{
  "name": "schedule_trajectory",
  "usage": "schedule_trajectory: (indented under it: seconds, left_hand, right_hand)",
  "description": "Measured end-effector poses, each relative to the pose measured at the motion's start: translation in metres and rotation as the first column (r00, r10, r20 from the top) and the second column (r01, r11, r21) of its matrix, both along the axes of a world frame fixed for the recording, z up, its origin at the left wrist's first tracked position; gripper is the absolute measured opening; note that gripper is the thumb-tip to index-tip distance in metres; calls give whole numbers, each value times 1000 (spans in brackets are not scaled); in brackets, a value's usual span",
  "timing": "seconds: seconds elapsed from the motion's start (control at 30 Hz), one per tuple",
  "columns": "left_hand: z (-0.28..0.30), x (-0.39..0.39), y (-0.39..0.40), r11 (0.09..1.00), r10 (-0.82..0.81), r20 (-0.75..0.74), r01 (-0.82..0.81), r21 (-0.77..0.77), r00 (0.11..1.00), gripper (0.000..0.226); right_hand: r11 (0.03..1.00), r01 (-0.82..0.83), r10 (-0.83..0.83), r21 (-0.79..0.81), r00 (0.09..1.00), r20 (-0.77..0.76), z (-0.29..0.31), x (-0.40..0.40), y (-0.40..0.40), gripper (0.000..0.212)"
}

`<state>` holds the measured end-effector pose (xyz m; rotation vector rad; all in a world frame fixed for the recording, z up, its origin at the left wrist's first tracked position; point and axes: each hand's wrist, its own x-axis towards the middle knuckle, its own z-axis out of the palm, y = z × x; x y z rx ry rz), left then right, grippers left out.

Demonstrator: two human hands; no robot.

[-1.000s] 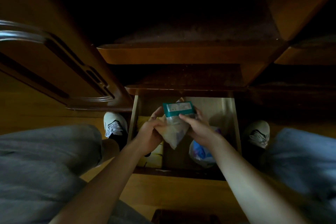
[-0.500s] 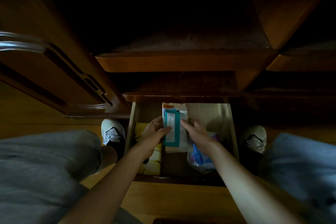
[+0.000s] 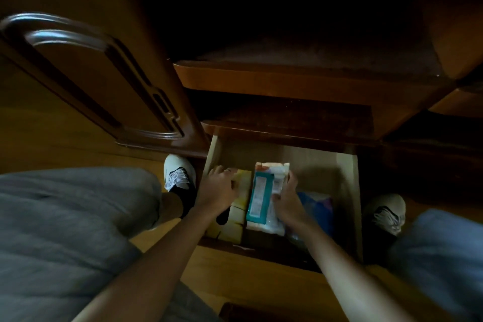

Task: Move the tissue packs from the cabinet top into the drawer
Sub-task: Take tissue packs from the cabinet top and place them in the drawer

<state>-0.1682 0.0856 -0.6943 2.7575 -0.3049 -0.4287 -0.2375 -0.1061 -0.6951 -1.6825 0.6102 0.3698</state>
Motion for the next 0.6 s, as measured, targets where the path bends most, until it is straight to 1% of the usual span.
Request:
schedule_trajectory:
  seconds: [0.07, 0.13, 0.2, 0.33, 0.4, 0.47, 0.53, 0.6]
  left_hand:
    - [-9, -6, 5, 990, -73, -46, 77, 115, 996, 42]
    - [-16, -11, 7, 982, -106, -50, 112, 151, 993, 51]
    - [-17, -10, 6, 976, -132, -14, 132, 172, 991, 53]
    - [-15, -6, 7, 957, -192, -10, 189, 219, 981, 52]
    - [-15, -10, 7, 951, -201, -12, 198, 235, 979, 50]
    - [-16, -12, 6, 953, -189, -27, 190, 236, 982, 48]
    - [-17, -11, 4, 955, -177, -30, 179, 235, 984, 44]
    - [-16, -9, 4, 953, -175, -25, 176, 249, 984, 41]
  right_hand:
    - [992, -81, 79, -97, 997, -26, -10, -6, 13, 68]
    - [968, -190, 173, -166, 979, -110, -22, -14, 20, 80]
    - [945, -280, 248, -169, 951, -187, -34, -20, 18, 86]
    - [918, -379, 344, -115, 907, -245, -46, -22, 4, 95]
    - [874, -458, 398, -161, 865, -305, -51, -17, 3, 96]
    - [810, -540, 446, -229, 821, -357, -54, -13, 9, 94]
    - [781, -548, 413, -299, 813, -410, -53, -7, 17, 97]
    - [776, -500, 314, -386, 835, -452, -51, 0, 19, 103]
